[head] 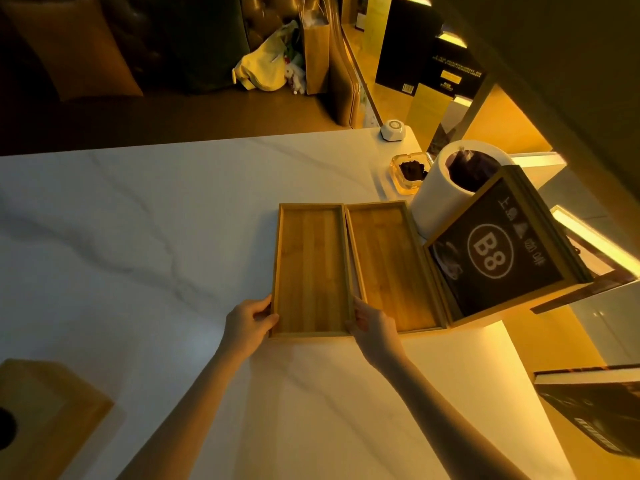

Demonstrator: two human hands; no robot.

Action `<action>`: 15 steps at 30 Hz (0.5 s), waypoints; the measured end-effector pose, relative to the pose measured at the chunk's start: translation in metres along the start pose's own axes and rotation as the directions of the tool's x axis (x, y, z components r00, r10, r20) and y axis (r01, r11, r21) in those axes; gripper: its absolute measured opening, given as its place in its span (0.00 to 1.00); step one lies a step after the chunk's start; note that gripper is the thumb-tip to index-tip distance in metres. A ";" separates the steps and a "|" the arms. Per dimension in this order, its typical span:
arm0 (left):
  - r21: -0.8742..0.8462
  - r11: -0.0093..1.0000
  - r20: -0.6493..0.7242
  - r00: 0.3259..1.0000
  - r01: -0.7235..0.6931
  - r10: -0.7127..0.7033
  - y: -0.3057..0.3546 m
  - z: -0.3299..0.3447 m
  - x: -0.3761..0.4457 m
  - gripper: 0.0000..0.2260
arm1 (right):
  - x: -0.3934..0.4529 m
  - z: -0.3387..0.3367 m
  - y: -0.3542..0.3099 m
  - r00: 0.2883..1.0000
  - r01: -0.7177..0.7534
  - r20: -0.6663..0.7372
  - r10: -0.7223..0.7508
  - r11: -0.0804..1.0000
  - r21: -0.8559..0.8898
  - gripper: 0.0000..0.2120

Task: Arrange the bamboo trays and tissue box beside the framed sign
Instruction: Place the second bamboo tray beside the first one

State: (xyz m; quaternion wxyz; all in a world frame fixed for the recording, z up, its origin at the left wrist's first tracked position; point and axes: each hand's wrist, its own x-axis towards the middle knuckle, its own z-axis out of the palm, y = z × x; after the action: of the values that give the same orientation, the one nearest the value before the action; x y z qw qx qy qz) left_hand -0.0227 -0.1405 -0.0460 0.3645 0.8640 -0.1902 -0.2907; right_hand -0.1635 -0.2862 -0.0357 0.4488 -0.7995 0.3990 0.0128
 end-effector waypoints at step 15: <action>0.154 0.987 -0.022 0.999 -0.040 0.044 -0.014 0.010 0.000 0.18 | -0.004 0.027 0.011 0.996 0.014 -0.076 -0.037 0.958 -0.287 0.19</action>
State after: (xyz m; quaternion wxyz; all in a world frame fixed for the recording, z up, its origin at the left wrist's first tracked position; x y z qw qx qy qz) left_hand -0.0275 -0.1364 -0.0622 0.3053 0.8889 -0.2255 -0.2564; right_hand -0.1648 -0.2673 -0.0578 0.3120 -0.8610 0.4003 0.0326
